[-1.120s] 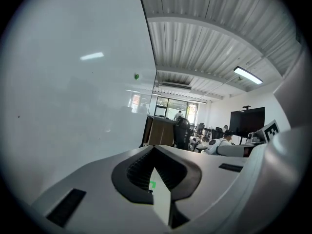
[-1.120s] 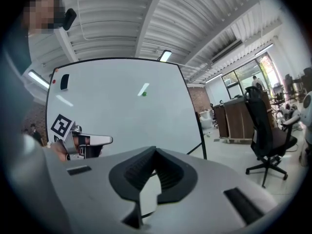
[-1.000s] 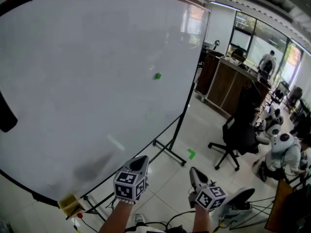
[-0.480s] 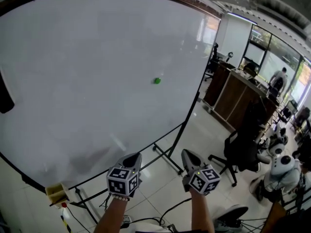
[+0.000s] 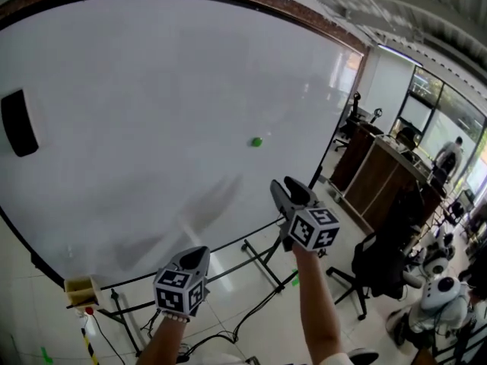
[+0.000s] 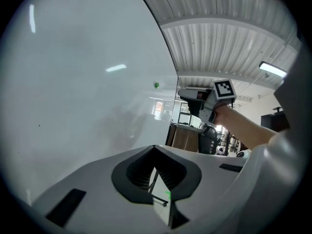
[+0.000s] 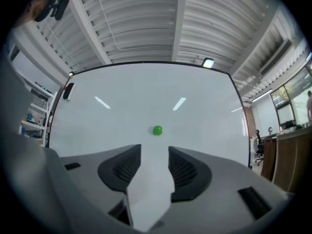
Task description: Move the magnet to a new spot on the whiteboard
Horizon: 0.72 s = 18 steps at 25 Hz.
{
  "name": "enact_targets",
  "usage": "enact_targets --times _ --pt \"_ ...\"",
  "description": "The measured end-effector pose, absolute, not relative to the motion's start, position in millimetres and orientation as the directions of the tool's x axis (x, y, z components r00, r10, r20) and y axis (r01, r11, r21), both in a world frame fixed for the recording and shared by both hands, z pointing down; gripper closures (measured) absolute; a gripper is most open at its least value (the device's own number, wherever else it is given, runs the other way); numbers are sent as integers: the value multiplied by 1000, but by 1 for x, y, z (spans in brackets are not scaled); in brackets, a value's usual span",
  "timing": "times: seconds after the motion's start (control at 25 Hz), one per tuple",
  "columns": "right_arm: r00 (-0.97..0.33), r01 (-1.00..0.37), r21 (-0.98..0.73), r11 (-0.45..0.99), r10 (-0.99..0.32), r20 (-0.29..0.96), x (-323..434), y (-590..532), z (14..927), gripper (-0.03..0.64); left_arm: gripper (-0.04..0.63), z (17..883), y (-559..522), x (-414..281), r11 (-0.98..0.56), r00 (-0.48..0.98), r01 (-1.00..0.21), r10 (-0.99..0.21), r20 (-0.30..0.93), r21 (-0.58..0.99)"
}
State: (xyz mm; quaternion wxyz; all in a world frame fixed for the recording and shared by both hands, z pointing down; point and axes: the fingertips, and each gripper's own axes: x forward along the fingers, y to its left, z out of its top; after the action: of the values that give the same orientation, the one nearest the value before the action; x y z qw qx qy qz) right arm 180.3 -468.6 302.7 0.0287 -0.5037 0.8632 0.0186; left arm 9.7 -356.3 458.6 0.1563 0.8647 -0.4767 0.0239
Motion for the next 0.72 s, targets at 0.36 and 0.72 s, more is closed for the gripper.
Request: enact_targets --times 0.36,0.72 --pt "-513 -855 125 504 -857 -47 140 -529 263 391 598 463 -358 -13 -454 504 -855 -841 195 250" --pt "-502 -847 194 494 -865 11 120 -566 267 436 598 464 -364 -22 -434 485 -865 -851 200 252"
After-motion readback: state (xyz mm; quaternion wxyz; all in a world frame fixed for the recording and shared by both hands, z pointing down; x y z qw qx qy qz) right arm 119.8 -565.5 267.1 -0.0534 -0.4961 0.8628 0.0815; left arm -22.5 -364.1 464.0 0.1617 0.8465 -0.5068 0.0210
